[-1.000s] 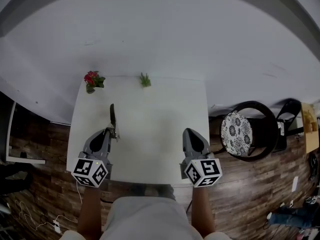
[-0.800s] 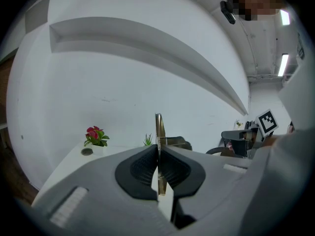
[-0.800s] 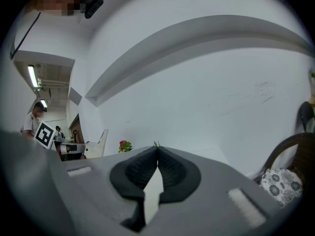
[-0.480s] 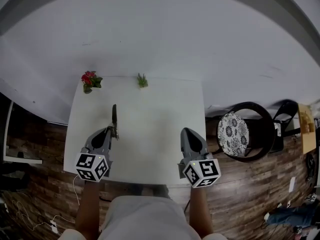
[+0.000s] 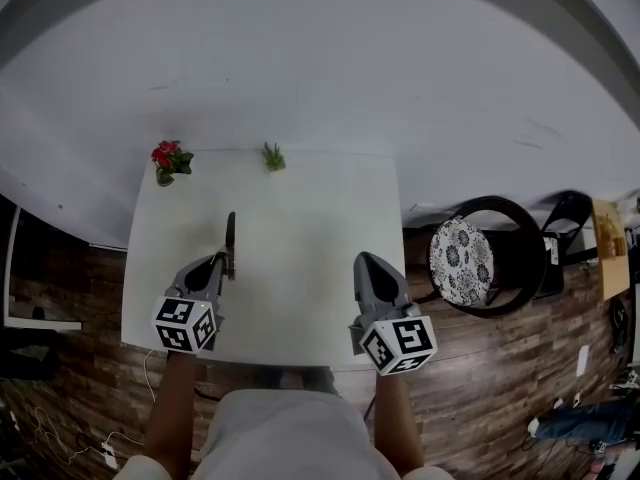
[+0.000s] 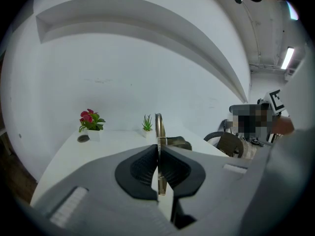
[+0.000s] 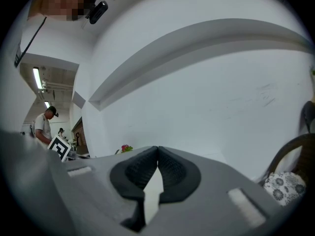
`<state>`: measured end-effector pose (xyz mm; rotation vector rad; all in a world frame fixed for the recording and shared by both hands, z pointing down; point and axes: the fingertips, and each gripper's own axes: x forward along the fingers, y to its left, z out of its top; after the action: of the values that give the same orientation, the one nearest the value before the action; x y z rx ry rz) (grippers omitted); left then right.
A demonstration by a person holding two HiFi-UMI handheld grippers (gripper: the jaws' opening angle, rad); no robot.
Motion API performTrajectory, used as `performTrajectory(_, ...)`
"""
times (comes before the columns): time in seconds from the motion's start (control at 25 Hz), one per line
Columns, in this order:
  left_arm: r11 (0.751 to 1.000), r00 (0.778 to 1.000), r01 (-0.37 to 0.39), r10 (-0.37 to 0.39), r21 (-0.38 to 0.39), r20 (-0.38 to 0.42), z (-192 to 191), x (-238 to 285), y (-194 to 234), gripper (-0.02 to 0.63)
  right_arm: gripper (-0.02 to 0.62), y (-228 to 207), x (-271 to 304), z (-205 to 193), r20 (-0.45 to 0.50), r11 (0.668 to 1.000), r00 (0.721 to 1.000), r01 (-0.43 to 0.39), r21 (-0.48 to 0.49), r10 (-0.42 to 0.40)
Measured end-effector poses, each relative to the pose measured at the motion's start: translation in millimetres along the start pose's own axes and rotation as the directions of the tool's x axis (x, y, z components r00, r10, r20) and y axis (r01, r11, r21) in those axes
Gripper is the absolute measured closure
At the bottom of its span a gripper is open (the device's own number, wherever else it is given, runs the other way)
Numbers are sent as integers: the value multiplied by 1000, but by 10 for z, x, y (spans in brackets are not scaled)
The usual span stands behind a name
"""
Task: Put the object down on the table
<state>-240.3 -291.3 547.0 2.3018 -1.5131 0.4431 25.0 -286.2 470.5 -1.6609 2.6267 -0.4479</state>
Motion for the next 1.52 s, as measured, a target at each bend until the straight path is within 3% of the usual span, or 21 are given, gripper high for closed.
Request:
performTrajectory(0.48,973,989,49,-15,226,-148,-290,258,-73,597,592,-46,-1,-36,-18,1000,1000,8,-5,-8)
performTrajectory(0.68,918,980,84,-7,387,-197,-397,359,-131,597,592,-73,29,-63,-27,1000,1000,12,-1,-12)
performTrajectory(0.84,877,968,126,-6,464,-250,-510,449,-188,597,592,-85,50,-68,-37,1000,999,11,-7,-12)
performTrajectory(1.16,843,952,163,1,512,-305,-696,589,-187,597,592,-133,82,-57,-42,1000,999,13,-8,-13)
performTrajectory(1.36,802,943,191,10,566,-332,-759,664,-205,597,592,-135,106,-55,-48,1000,999,9,-12,-9)
performTrajectory(1.52,746,935,227,14,626,-356,-816,716,-252,597,592,-133,133,-64,-56,1000,998,4,-17,-5)
